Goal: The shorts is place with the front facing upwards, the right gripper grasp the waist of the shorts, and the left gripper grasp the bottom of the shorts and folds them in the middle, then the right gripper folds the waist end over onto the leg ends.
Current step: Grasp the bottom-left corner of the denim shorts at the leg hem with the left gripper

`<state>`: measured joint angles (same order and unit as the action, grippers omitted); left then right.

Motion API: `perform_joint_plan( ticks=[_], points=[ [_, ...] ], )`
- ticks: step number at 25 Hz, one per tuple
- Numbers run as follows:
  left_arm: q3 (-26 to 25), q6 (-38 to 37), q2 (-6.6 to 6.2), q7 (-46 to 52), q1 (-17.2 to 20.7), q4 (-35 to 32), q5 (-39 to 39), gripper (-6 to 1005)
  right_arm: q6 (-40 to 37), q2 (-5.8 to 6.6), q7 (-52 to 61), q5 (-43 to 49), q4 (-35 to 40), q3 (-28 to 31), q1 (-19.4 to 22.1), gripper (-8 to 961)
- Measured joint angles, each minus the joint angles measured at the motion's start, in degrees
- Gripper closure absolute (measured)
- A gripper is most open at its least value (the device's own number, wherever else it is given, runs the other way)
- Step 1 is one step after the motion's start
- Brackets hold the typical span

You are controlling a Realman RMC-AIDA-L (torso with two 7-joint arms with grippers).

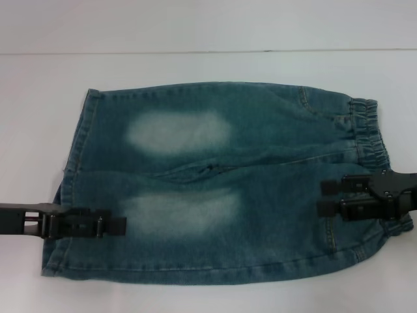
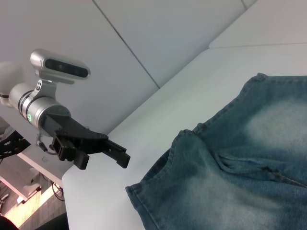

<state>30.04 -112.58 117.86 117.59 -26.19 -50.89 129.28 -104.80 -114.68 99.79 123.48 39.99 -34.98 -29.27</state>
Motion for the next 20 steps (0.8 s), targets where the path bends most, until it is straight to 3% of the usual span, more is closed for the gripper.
perform_joint_plan(
  ticks=[20],
  points=[
    [0.0, 0.6, -0.12, -0.1, 0.0, 0.7, 0.7, 93, 0.0, -0.1, 0.1, 0.0, 0.0, 0.0, 0.0, 163]
  ],
)
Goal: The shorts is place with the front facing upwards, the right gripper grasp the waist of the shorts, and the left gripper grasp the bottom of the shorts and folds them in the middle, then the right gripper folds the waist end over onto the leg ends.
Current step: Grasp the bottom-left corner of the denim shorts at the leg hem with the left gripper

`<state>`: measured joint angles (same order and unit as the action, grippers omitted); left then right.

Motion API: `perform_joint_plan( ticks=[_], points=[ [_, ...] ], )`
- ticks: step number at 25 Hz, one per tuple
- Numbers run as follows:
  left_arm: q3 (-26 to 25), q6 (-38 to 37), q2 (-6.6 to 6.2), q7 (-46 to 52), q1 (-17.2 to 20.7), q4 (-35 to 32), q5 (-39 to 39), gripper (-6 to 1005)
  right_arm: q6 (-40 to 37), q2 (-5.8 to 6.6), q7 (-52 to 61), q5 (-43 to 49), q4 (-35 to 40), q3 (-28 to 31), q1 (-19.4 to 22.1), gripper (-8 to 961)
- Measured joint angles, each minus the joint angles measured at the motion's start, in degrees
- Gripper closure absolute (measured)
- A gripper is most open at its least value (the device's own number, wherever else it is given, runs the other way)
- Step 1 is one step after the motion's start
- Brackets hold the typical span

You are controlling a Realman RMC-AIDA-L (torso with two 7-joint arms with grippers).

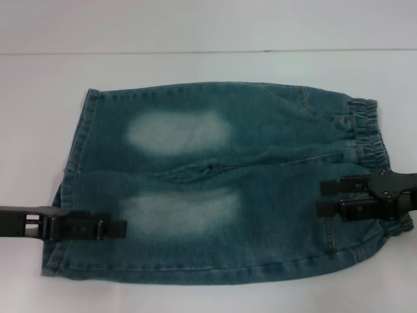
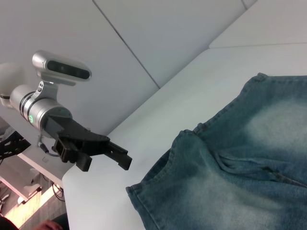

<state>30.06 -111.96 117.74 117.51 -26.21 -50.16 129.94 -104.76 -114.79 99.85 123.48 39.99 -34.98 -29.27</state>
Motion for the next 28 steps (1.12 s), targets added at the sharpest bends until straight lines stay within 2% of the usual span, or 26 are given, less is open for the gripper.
perform_joint_plan(
  ticks=[12, 16, 23, 28],
  points=[
    [0.0, 0.3, -0.18, -0.1, -0.5, 1.4, 0.6, 92, 0.1, 0.0, 0.0, 0.0, 0.0, 0.0, 0.0, 163],
    [-0.1, -2.3, -0.81, 1.2, -1.0, 0.2, 1.0, 92, 0.3, 0.0, 0.0, 0.0, 0.0, -0.1, 0.0, 163],
    [-2.8, -2.5, -1.93, 5.1, -1.4, -5.9, 9.3, 93, 0.9, -0.12, 0.0, 0.0, 0.0, -0.6, 0.0, 163],
    [-3.9, -0.5, -2.23, 5.3, -1.5, -6.6, 15.1, 93, 0.9, -0.17, 0.0, 0.0, 0.0, -0.6, -0.1, 162]
  ],
)
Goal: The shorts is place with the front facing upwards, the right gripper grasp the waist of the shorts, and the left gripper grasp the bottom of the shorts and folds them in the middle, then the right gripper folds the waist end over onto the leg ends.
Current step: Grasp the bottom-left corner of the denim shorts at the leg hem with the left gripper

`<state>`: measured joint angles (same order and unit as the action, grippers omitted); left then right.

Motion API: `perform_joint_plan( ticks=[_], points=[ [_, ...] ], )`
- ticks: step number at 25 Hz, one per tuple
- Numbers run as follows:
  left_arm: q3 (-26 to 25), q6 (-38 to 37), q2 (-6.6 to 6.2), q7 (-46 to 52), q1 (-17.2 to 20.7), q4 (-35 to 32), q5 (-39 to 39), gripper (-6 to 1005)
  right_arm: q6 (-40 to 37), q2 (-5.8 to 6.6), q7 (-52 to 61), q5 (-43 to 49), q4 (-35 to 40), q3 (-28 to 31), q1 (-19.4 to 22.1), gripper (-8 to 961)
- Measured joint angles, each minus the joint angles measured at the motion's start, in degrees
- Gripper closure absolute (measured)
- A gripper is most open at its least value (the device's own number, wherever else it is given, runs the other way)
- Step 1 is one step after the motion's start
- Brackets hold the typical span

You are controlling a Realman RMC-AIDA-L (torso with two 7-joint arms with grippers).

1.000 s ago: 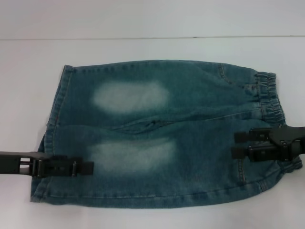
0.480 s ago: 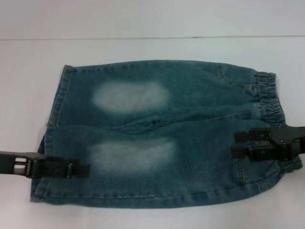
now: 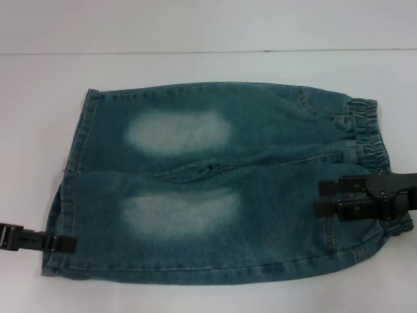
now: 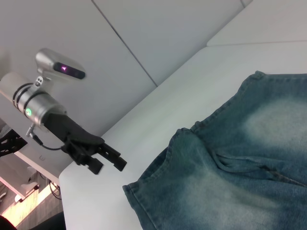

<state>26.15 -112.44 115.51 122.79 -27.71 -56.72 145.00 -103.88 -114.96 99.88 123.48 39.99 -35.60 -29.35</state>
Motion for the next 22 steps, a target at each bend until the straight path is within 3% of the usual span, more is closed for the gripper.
perform_joint_plan(
  ticks=[8, 22],
  points=[
    [0.3, 5.8, 0.31, 0.3, 0.0, 0.4, 7.4, 93, 0.0, 0.0, 0.1, 0.0, 0.0, -0.1, -0.2, 162],
    [3.9, 10.2, 0.84, 0.3, -0.1, 3.9, 8.8, 93, 0.4, -0.09, 0.3, 0.0, 0.0, -0.6, -0.2, 163]
  ],
)
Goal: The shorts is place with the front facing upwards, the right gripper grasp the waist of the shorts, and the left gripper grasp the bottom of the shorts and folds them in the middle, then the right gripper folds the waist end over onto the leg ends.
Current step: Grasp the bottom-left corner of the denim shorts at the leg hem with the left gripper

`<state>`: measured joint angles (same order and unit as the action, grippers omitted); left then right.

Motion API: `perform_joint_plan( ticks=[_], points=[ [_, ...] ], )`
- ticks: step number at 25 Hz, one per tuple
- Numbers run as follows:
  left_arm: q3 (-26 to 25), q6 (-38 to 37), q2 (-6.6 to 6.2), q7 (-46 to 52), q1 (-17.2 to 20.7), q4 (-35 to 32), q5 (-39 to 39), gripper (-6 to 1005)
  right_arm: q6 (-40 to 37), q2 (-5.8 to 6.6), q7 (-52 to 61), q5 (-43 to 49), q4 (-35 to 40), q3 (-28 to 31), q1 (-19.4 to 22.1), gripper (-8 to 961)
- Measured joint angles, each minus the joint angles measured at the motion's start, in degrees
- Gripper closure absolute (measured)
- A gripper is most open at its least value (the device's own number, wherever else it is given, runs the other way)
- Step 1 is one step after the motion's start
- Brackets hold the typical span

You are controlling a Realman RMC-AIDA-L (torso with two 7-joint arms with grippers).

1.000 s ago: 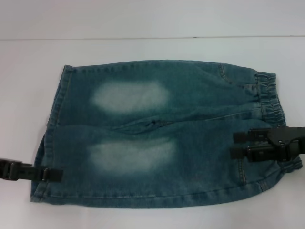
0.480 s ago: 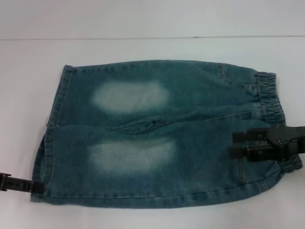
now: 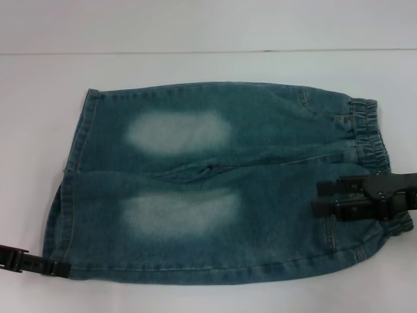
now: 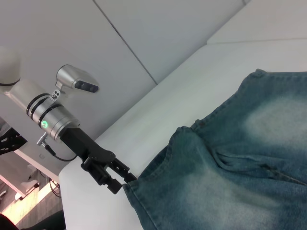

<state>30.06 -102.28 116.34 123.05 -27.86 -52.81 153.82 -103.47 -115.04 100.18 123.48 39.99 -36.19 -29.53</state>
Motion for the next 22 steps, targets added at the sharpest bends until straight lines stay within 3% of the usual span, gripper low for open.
perform_joint_plan(
  ticks=[22],
  points=[
    [-0.5, 0.2, 0.2, 0.6, -1.5, 1.3, 0.3, 176, 0.2, 0.0, 0.0, 0.0, 0.0, 0.0, 0.0, 162]
  ],
)
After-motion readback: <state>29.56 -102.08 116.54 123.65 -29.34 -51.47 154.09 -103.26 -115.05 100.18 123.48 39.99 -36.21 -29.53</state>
